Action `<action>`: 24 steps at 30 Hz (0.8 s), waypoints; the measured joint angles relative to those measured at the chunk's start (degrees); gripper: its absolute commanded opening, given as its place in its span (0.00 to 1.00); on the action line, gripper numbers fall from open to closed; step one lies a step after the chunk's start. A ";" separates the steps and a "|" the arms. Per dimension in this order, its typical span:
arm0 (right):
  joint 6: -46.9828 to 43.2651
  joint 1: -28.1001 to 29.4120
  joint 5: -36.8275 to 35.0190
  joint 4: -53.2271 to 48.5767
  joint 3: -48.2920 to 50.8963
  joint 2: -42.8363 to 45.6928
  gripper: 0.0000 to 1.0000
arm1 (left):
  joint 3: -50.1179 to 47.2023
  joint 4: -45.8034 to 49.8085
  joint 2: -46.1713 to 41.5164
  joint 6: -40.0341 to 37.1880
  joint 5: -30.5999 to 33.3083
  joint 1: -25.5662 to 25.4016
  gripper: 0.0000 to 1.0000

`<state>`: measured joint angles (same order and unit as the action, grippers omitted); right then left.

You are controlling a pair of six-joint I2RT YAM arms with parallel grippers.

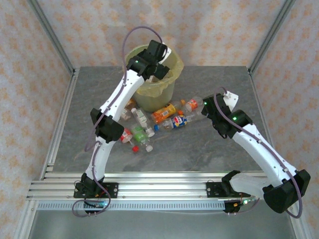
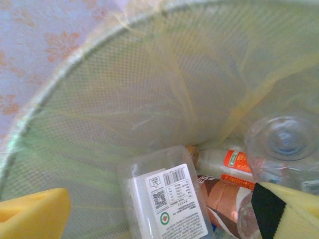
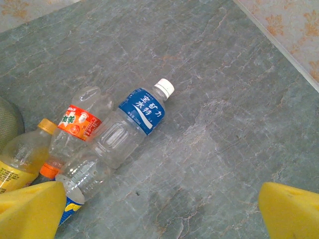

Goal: Put the plastic bottles in the bin

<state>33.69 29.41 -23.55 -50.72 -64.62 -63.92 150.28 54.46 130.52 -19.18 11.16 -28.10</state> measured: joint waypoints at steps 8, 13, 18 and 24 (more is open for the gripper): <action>-0.04 0.00 0.00 -0.26 -0.04 -0.92 0.99 | 0.11 -0.02 -10.25 6.38 0.07 -0.04 1.00; -0.42 0.00 0.13 -0.72 -1.20 -3.45 0.99 | -3.45 -0.02 -19.67 12.41 3.17 -0.04 1.00; -0.50 0.00 1.16 -0.61 -1.20 -3.52 0.99 | -22.71 -1.40 -37.35 22.36 8.44 -0.02 1.00; -0.50 0.00 1.51 0.20 -0.74 -3.52 0.99 | -55.15 -6.71 -59.25 37.83 12.15 0.13 1.00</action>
<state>33.19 29.41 -22.04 -50.52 -65.36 -67.44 95.13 47.75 71.26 18.65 23.31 -27.97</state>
